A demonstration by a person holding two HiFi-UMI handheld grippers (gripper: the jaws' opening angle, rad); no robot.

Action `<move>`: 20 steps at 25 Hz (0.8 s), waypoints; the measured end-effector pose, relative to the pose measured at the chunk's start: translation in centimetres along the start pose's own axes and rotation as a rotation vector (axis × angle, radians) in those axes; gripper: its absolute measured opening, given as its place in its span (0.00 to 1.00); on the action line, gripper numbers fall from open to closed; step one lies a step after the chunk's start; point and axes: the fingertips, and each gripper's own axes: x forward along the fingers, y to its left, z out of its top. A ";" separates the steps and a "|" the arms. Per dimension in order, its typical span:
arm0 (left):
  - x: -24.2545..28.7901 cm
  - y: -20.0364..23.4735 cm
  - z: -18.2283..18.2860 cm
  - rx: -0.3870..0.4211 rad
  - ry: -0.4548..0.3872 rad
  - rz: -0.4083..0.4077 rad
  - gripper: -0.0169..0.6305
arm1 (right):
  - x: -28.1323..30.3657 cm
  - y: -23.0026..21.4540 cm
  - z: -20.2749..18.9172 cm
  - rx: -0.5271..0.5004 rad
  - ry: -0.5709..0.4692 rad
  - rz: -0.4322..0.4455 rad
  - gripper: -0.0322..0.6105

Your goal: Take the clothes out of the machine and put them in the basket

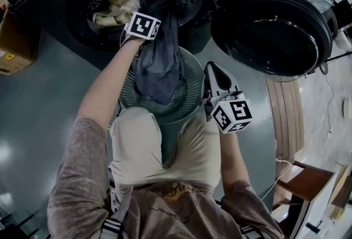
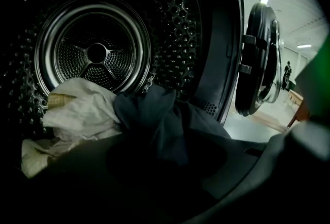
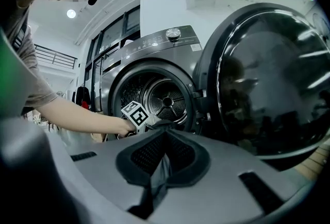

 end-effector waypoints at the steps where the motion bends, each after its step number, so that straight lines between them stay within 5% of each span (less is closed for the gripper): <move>1: -0.2 0.0 0.1 -0.012 -0.008 -0.001 0.27 | 0.0 0.1 0.0 -0.001 0.002 0.002 0.04; 5: -1.6 0.2 0.2 -0.053 -0.040 -0.003 0.15 | -0.4 0.5 0.0 -0.005 0.003 0.010 0.04; 20: -13.4 -5.1 -0.3 -0.045 -0.186 -0.133 0.13 | -0.6 2.7 0.9 -0.022 -0.020 0.066 0.04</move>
